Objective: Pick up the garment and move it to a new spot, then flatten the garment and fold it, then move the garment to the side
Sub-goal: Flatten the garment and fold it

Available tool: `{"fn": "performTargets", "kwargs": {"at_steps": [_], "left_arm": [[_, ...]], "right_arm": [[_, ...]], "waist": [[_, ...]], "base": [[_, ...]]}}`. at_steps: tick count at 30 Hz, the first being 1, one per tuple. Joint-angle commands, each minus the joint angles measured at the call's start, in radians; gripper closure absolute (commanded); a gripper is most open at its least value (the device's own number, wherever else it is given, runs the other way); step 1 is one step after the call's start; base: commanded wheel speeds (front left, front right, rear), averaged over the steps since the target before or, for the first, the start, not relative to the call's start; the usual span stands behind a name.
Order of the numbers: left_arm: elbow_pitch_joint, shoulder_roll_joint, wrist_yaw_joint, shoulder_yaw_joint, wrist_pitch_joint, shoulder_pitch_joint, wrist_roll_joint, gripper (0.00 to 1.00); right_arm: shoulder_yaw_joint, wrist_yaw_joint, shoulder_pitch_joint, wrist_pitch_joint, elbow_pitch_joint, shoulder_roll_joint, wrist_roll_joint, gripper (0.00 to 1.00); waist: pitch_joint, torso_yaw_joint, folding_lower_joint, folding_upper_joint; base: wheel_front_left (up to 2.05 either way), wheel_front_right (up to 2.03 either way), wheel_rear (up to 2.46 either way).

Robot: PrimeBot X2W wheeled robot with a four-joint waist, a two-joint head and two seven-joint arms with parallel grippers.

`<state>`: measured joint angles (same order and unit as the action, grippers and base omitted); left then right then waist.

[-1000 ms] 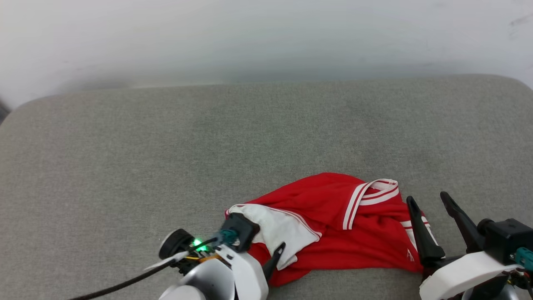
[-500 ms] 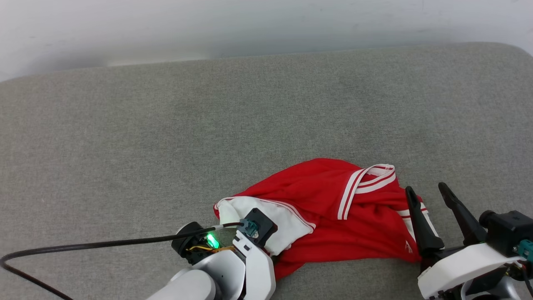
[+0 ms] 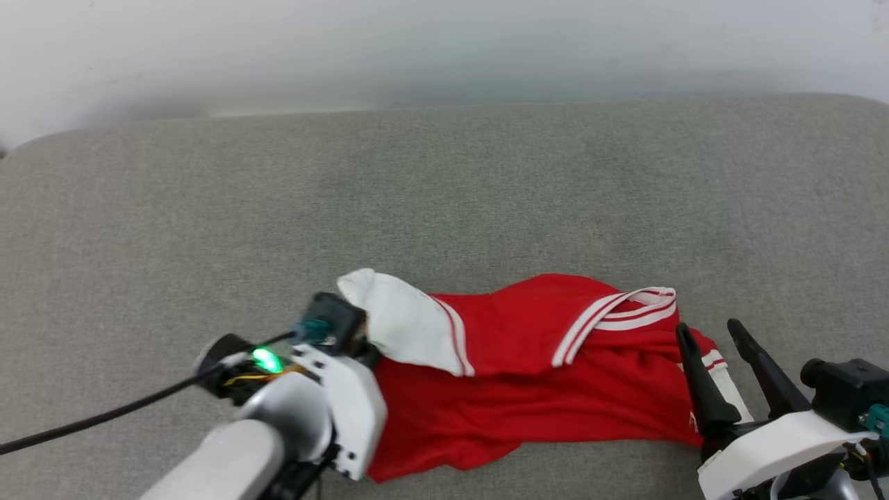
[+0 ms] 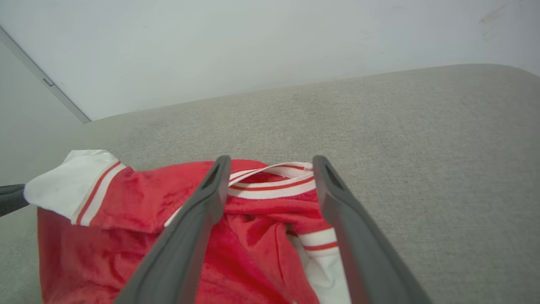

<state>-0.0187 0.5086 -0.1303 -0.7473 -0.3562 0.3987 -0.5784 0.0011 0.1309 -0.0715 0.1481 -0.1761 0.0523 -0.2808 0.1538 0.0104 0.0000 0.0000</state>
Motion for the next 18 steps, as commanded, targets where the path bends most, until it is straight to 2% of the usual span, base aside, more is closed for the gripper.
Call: {"fn": "performTargets", "kwargs": {"at_steps": [1,6,9,11,14,15,16,17,18], "left_arm": [[-0.012,0.022,-0.022,0.025,0.010,-0.024,-0.009,1.00],[-0.015,0.097,-0.103,0.130,0.029,-0.112,-0.069,1.00],[0.014,0.116,-0.138,0.190,0.050,-0.186,-0.131,1.00],[0.035,0.112,-0.151,0.222,0.066,-0.237,-0.179,1.00],[0.069,0.098,-0.143,0.245,0.092,-0.296,-0.230,1.00],[0.076,0.092,-0.136,0.249,0.105,-0.306,-0.236,0.91],[0.079,0.084,-0.133,0.252,0.121,-0.311,-0.242,0.54],[0.081,0.076,-0.129,0.256,0.142,-0.316,-0.241,0.00],[0.080,0.067,-0.133,0.263,0.173,-0.317,-0.232,0.00]], "right_arm": [[-0.002,0.000,-0.007,0.002,0.004,-0.003,-0.005,0.00],[-0.004,0.000,-0.007,0.008,0.008,-0.003,-0.011,0.00],[-0.006,0.000,-0.005,0.016,0.008,-0.003,-0.011,0.00],[-0.010,0.000,-0.005,0.021,0.009,-0.003,-0.008,0.00],[-0.015,0.000,-0.005,0.022,0.006,-0.003,-0.004,0.00],[-0.017,0.000,-0.005,0.023,0.005,-0.003,-0.003,0.00],[-0.020,0.000,-0.005,0.023,0.002,-0.003,0.000,0.00],[-0.023,0.000,-0.004,0.024,-0.001,-0.003,0.004,0.00],[-0.024,0.000,-0.002,0.024,-0.003,-0.003,0.004,0.00]], "waist": [[-0.003,0.008,0.0000,0.0000],[0.000,0.018,0.0000,0.0000],[0.004,0.018,0.0000,0.0000],[0.007,0.019,0.0000,0.0000],[0.009,0.020,0.0000,0.0000],[0.010,0.021,0.0000,0.0000],[0.010,0.023,0.0000,0.0000],[0.009,0.026,0.0000,0.0000],[0.007,0.028,0.0000,0.0000]], "base": [[0.00,0.00,0.00],[0.00,0.00,0.00],[0.00,0.00,0.00],[0.00,0.00,0.00],[0.00,0.00,0.00],[0.00,0.00,0.00],[0.00,0.00,0.00],[0.00,0.00,0.00],[0.00,0.00,0.00]]}}
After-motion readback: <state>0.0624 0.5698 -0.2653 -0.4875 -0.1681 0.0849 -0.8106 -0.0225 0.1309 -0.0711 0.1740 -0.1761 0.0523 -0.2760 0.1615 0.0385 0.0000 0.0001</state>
